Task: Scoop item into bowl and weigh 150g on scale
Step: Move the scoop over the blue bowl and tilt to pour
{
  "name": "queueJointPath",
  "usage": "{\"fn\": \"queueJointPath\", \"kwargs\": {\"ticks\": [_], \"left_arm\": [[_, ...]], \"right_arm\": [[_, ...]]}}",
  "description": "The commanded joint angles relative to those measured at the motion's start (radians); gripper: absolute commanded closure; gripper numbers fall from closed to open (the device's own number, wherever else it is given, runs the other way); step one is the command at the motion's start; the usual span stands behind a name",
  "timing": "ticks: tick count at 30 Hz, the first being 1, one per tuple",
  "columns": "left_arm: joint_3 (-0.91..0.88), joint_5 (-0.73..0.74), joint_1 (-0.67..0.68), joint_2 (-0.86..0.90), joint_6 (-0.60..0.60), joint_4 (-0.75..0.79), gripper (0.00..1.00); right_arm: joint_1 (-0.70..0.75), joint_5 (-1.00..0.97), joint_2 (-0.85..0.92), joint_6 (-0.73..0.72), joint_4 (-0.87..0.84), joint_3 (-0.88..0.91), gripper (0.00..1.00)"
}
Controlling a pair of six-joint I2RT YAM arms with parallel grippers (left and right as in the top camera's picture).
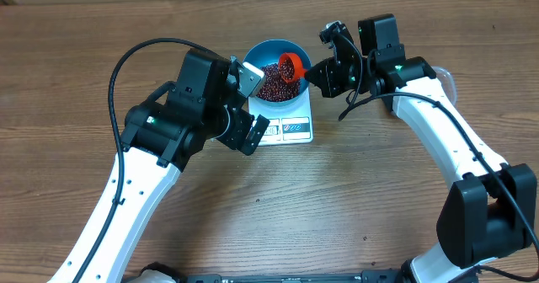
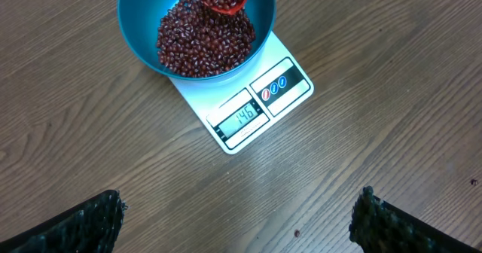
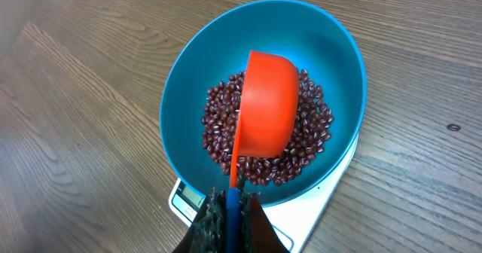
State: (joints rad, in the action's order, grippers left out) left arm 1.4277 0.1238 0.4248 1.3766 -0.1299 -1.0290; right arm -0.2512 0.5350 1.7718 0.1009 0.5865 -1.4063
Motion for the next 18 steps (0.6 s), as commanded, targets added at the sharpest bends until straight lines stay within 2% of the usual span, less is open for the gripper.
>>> {"fn": "queueJointPath", "kwargs": {"ticks": [1, 2, 3, 7, 18], "left_arm": [[0.007, 0.000, 0.001, 0.003, 0.010, 0.001, 0.00], [0.007, 0.000, 0.001, 0.003, 0.010, 0.001, 0.00], [0.007, 0.000, 0.001, 0.003, 0.010, 0.001, 0.00], [0.007, 0.000, 0.001, 0.003, 0.010, 0.001, 0.00], [0.007, 0.000, 0.001, 0.003, 0.010, 0.001, 0.00]], "right_arm": [[-0.002, 0.063, -0.039, 0.029, -0.004, -0.016, 0.96], [-0.003, 0.128, -0.039, 0.133, 0.017, -0.016, 0.96], [-0.004, 0.128, -0.039, 0.163, 0.023, -0.016, 0.96], [-0.004, -0.003, -0.039, 0.060, 0.010, -0.016, 0.96], [-0.004, -0.003, -0.039, 0.060, 0.015, -0.016, 0.96]]}}
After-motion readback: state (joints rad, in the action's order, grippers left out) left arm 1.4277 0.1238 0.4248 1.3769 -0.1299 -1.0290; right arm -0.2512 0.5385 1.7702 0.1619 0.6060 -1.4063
